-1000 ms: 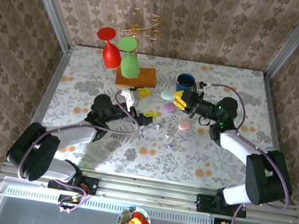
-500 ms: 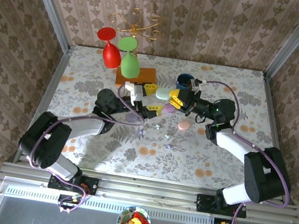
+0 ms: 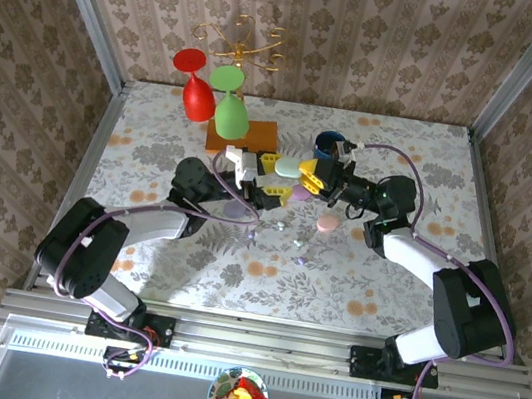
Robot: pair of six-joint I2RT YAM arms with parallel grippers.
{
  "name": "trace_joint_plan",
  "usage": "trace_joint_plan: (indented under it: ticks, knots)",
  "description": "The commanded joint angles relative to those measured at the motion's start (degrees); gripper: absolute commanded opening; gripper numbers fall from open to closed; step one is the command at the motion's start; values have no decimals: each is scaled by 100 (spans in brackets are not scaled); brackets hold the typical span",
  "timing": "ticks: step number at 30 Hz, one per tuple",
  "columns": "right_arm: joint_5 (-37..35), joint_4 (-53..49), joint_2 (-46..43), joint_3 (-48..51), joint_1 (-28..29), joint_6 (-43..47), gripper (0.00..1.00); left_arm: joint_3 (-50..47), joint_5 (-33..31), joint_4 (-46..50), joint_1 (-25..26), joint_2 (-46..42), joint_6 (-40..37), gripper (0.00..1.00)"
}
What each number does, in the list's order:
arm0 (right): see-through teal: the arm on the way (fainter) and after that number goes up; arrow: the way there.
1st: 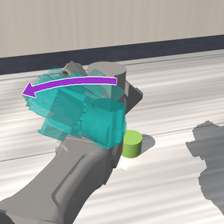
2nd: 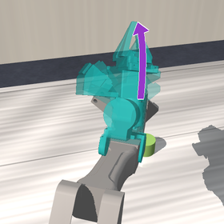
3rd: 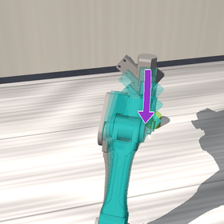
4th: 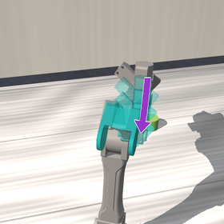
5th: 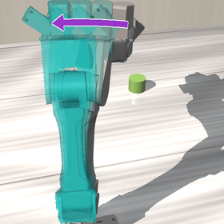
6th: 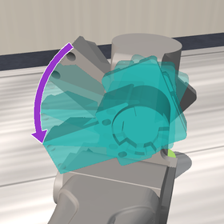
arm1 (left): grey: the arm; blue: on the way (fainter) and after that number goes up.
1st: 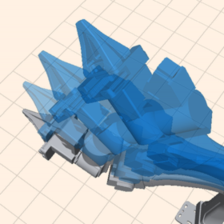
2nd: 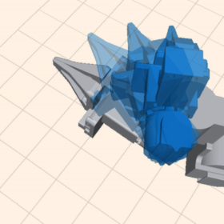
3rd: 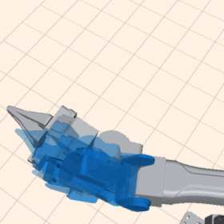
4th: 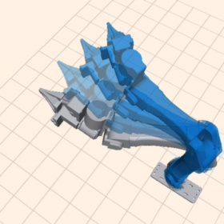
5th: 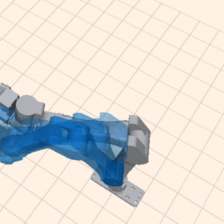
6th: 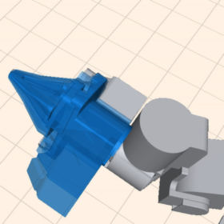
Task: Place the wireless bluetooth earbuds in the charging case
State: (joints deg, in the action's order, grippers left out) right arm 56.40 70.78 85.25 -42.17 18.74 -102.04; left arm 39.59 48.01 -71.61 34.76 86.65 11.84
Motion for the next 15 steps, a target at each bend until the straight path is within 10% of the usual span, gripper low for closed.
trace_joint_plan:
  ticks: [1, 15]
  knots:
    - [75, 302, 75, -116, 46, 53, 3, 171, 214, -226, 39, -26, 120, 58]
    - [80, 260, 142, -64, 68, 165, 2, 207, 253, -230, 66, -63, 232, 50]
